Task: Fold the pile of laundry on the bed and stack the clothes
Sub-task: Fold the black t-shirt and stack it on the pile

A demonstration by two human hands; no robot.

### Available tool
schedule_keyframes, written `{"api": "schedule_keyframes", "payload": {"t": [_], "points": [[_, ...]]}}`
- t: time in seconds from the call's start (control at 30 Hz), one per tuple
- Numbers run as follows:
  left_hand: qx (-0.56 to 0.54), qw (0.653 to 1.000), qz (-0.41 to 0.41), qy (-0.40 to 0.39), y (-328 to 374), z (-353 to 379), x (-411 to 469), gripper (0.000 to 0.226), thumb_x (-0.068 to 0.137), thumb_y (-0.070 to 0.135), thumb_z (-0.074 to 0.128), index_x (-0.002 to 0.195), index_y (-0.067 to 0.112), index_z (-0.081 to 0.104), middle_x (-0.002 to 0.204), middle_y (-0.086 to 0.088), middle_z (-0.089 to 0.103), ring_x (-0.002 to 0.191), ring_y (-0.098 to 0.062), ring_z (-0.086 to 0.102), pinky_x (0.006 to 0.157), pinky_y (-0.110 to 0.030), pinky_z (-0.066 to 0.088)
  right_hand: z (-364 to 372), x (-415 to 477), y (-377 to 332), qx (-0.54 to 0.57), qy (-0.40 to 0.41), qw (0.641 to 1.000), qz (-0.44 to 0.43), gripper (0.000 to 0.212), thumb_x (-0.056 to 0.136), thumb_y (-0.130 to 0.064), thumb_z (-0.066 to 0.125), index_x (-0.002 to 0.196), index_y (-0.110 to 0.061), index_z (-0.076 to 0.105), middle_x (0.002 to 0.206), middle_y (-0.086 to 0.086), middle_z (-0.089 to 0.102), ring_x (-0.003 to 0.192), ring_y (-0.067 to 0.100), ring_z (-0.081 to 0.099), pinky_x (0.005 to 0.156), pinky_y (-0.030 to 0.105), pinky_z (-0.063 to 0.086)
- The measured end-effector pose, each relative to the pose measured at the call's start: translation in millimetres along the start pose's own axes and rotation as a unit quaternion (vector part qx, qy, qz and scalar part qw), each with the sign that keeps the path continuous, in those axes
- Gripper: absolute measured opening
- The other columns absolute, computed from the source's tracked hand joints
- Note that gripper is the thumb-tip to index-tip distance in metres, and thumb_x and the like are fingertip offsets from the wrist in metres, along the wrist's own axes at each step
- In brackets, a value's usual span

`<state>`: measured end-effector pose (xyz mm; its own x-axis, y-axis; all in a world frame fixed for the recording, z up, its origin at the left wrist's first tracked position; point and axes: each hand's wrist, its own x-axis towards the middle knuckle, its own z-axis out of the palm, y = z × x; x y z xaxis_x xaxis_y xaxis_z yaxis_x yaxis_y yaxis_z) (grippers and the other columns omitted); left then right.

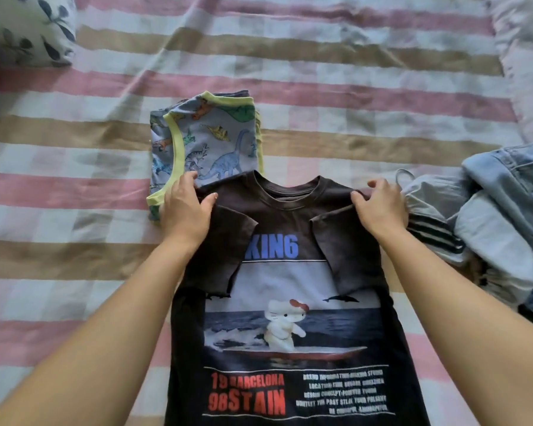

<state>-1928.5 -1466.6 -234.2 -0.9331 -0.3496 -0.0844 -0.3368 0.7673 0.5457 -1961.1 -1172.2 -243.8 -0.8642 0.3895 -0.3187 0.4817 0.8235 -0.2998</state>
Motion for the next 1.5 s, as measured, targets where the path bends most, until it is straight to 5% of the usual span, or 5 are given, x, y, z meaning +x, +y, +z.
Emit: {"api": "schedule_keyframes", "payload": {"t": [0.47, 0.83, 1.07, 1.27, 1.5], "points": [[-0.016, 0.984, 0.127, 0.122, 7.4, 8.2, -43.0, 0.030, 0.087, 0.013, 0.056, 0.115, 0.002, 0.058, 0.117, -0.020, 0.052, 0.111, -0.033, 0.045, 0.097, -0.031, 0.030, 12.4, -39.6, 19.2, 0.071, 0.132, 0.970, -0.191, 0.034, 0.089, -0.020, 0.055, 0.121, -0.009, 0.055, 0.122, 0.017, 0.050, 0.116, 0.034, 0.042, 0.100, 0.031, 0.025], [-0.037, 0.989, 0.136, -0.042, -64.0, -1.5, -276.7, 0.024, 0.087, 0.014, 0.053, 0.100, 0.000, 0.067, 0.101, -0.015, 0.061, 0.099, -0.023, 0.049, 0.093, -0.023, 0.035, 44.8, -288.2, 166.7, 0.042, 0.000, 0.973, -0.225, 0.016, 0.075, -0.017, 0.066, 0.089, -0.013, 0.072, 0.094, 0.008, 0.063, 0.097, 0.019, 0.045, 0.080, 0.035, 0.043], [0.022, 0.998, 0.061, -0.014, -107.7, -6.7, -320.7, 0.020, 0.080, 0.008, 0.061, 0.098, 0.001, 0.068, 0.107, -0.020, 0.057, 0.101, -0.028, 0.043, 0.092, -0.034, 0.037, 49.3, -302.9, 215.6, -0.049, -0.046, 0.966, -0.248, 0.052, 0.057, -0.029, 0.087, 0.104, -0.019, 0.065, 0.118, 0.008, 0.054, 0.110, 0.025, 0.041, 0.092, 0.042, 0.040], [0.074, 0.983, 0.147, -0.086, -136.3, -9.5, -322.3, 0.060, 0.062, 0.051, 0.070, 0.103, 0.011, 0.054, 0.114, -0.014, 0.044, 0.105, -0.030, 0.038, 0.092, -0.037, 0.037, 57.6, -294.0, 227.0, -0.077, 0.002, 0.944, -0.320, 0.068, 0.047, -0.012, 0.088, 0.104, -0.020, 0.052, 0.118, 0.006, 0.048, 0.110, 0.027, 0.041, 0.092, 0.037, 0.032], [0.126, 0.953, 0.251, -0.114, -154.8, -17.5, -322.8, 0.071, 0.046, -0.010, 0.080, 0.106, 0.014, 0.051, 0.122, -0.012, 0.041, 0.109, -0.032, 0.040, 0.088, -0.050, 0.049, 53.0, -291.4, 236.3, -0.069, 0.048, 0.929, -0.360, 0.044, 0.059, 0.004, 0.066, 0.096, -0.018, 0.058, 0.118, 0.009, 0.054, 0.110, 0.029, 0.044, 0.091, 0.039, 0.036]]}}
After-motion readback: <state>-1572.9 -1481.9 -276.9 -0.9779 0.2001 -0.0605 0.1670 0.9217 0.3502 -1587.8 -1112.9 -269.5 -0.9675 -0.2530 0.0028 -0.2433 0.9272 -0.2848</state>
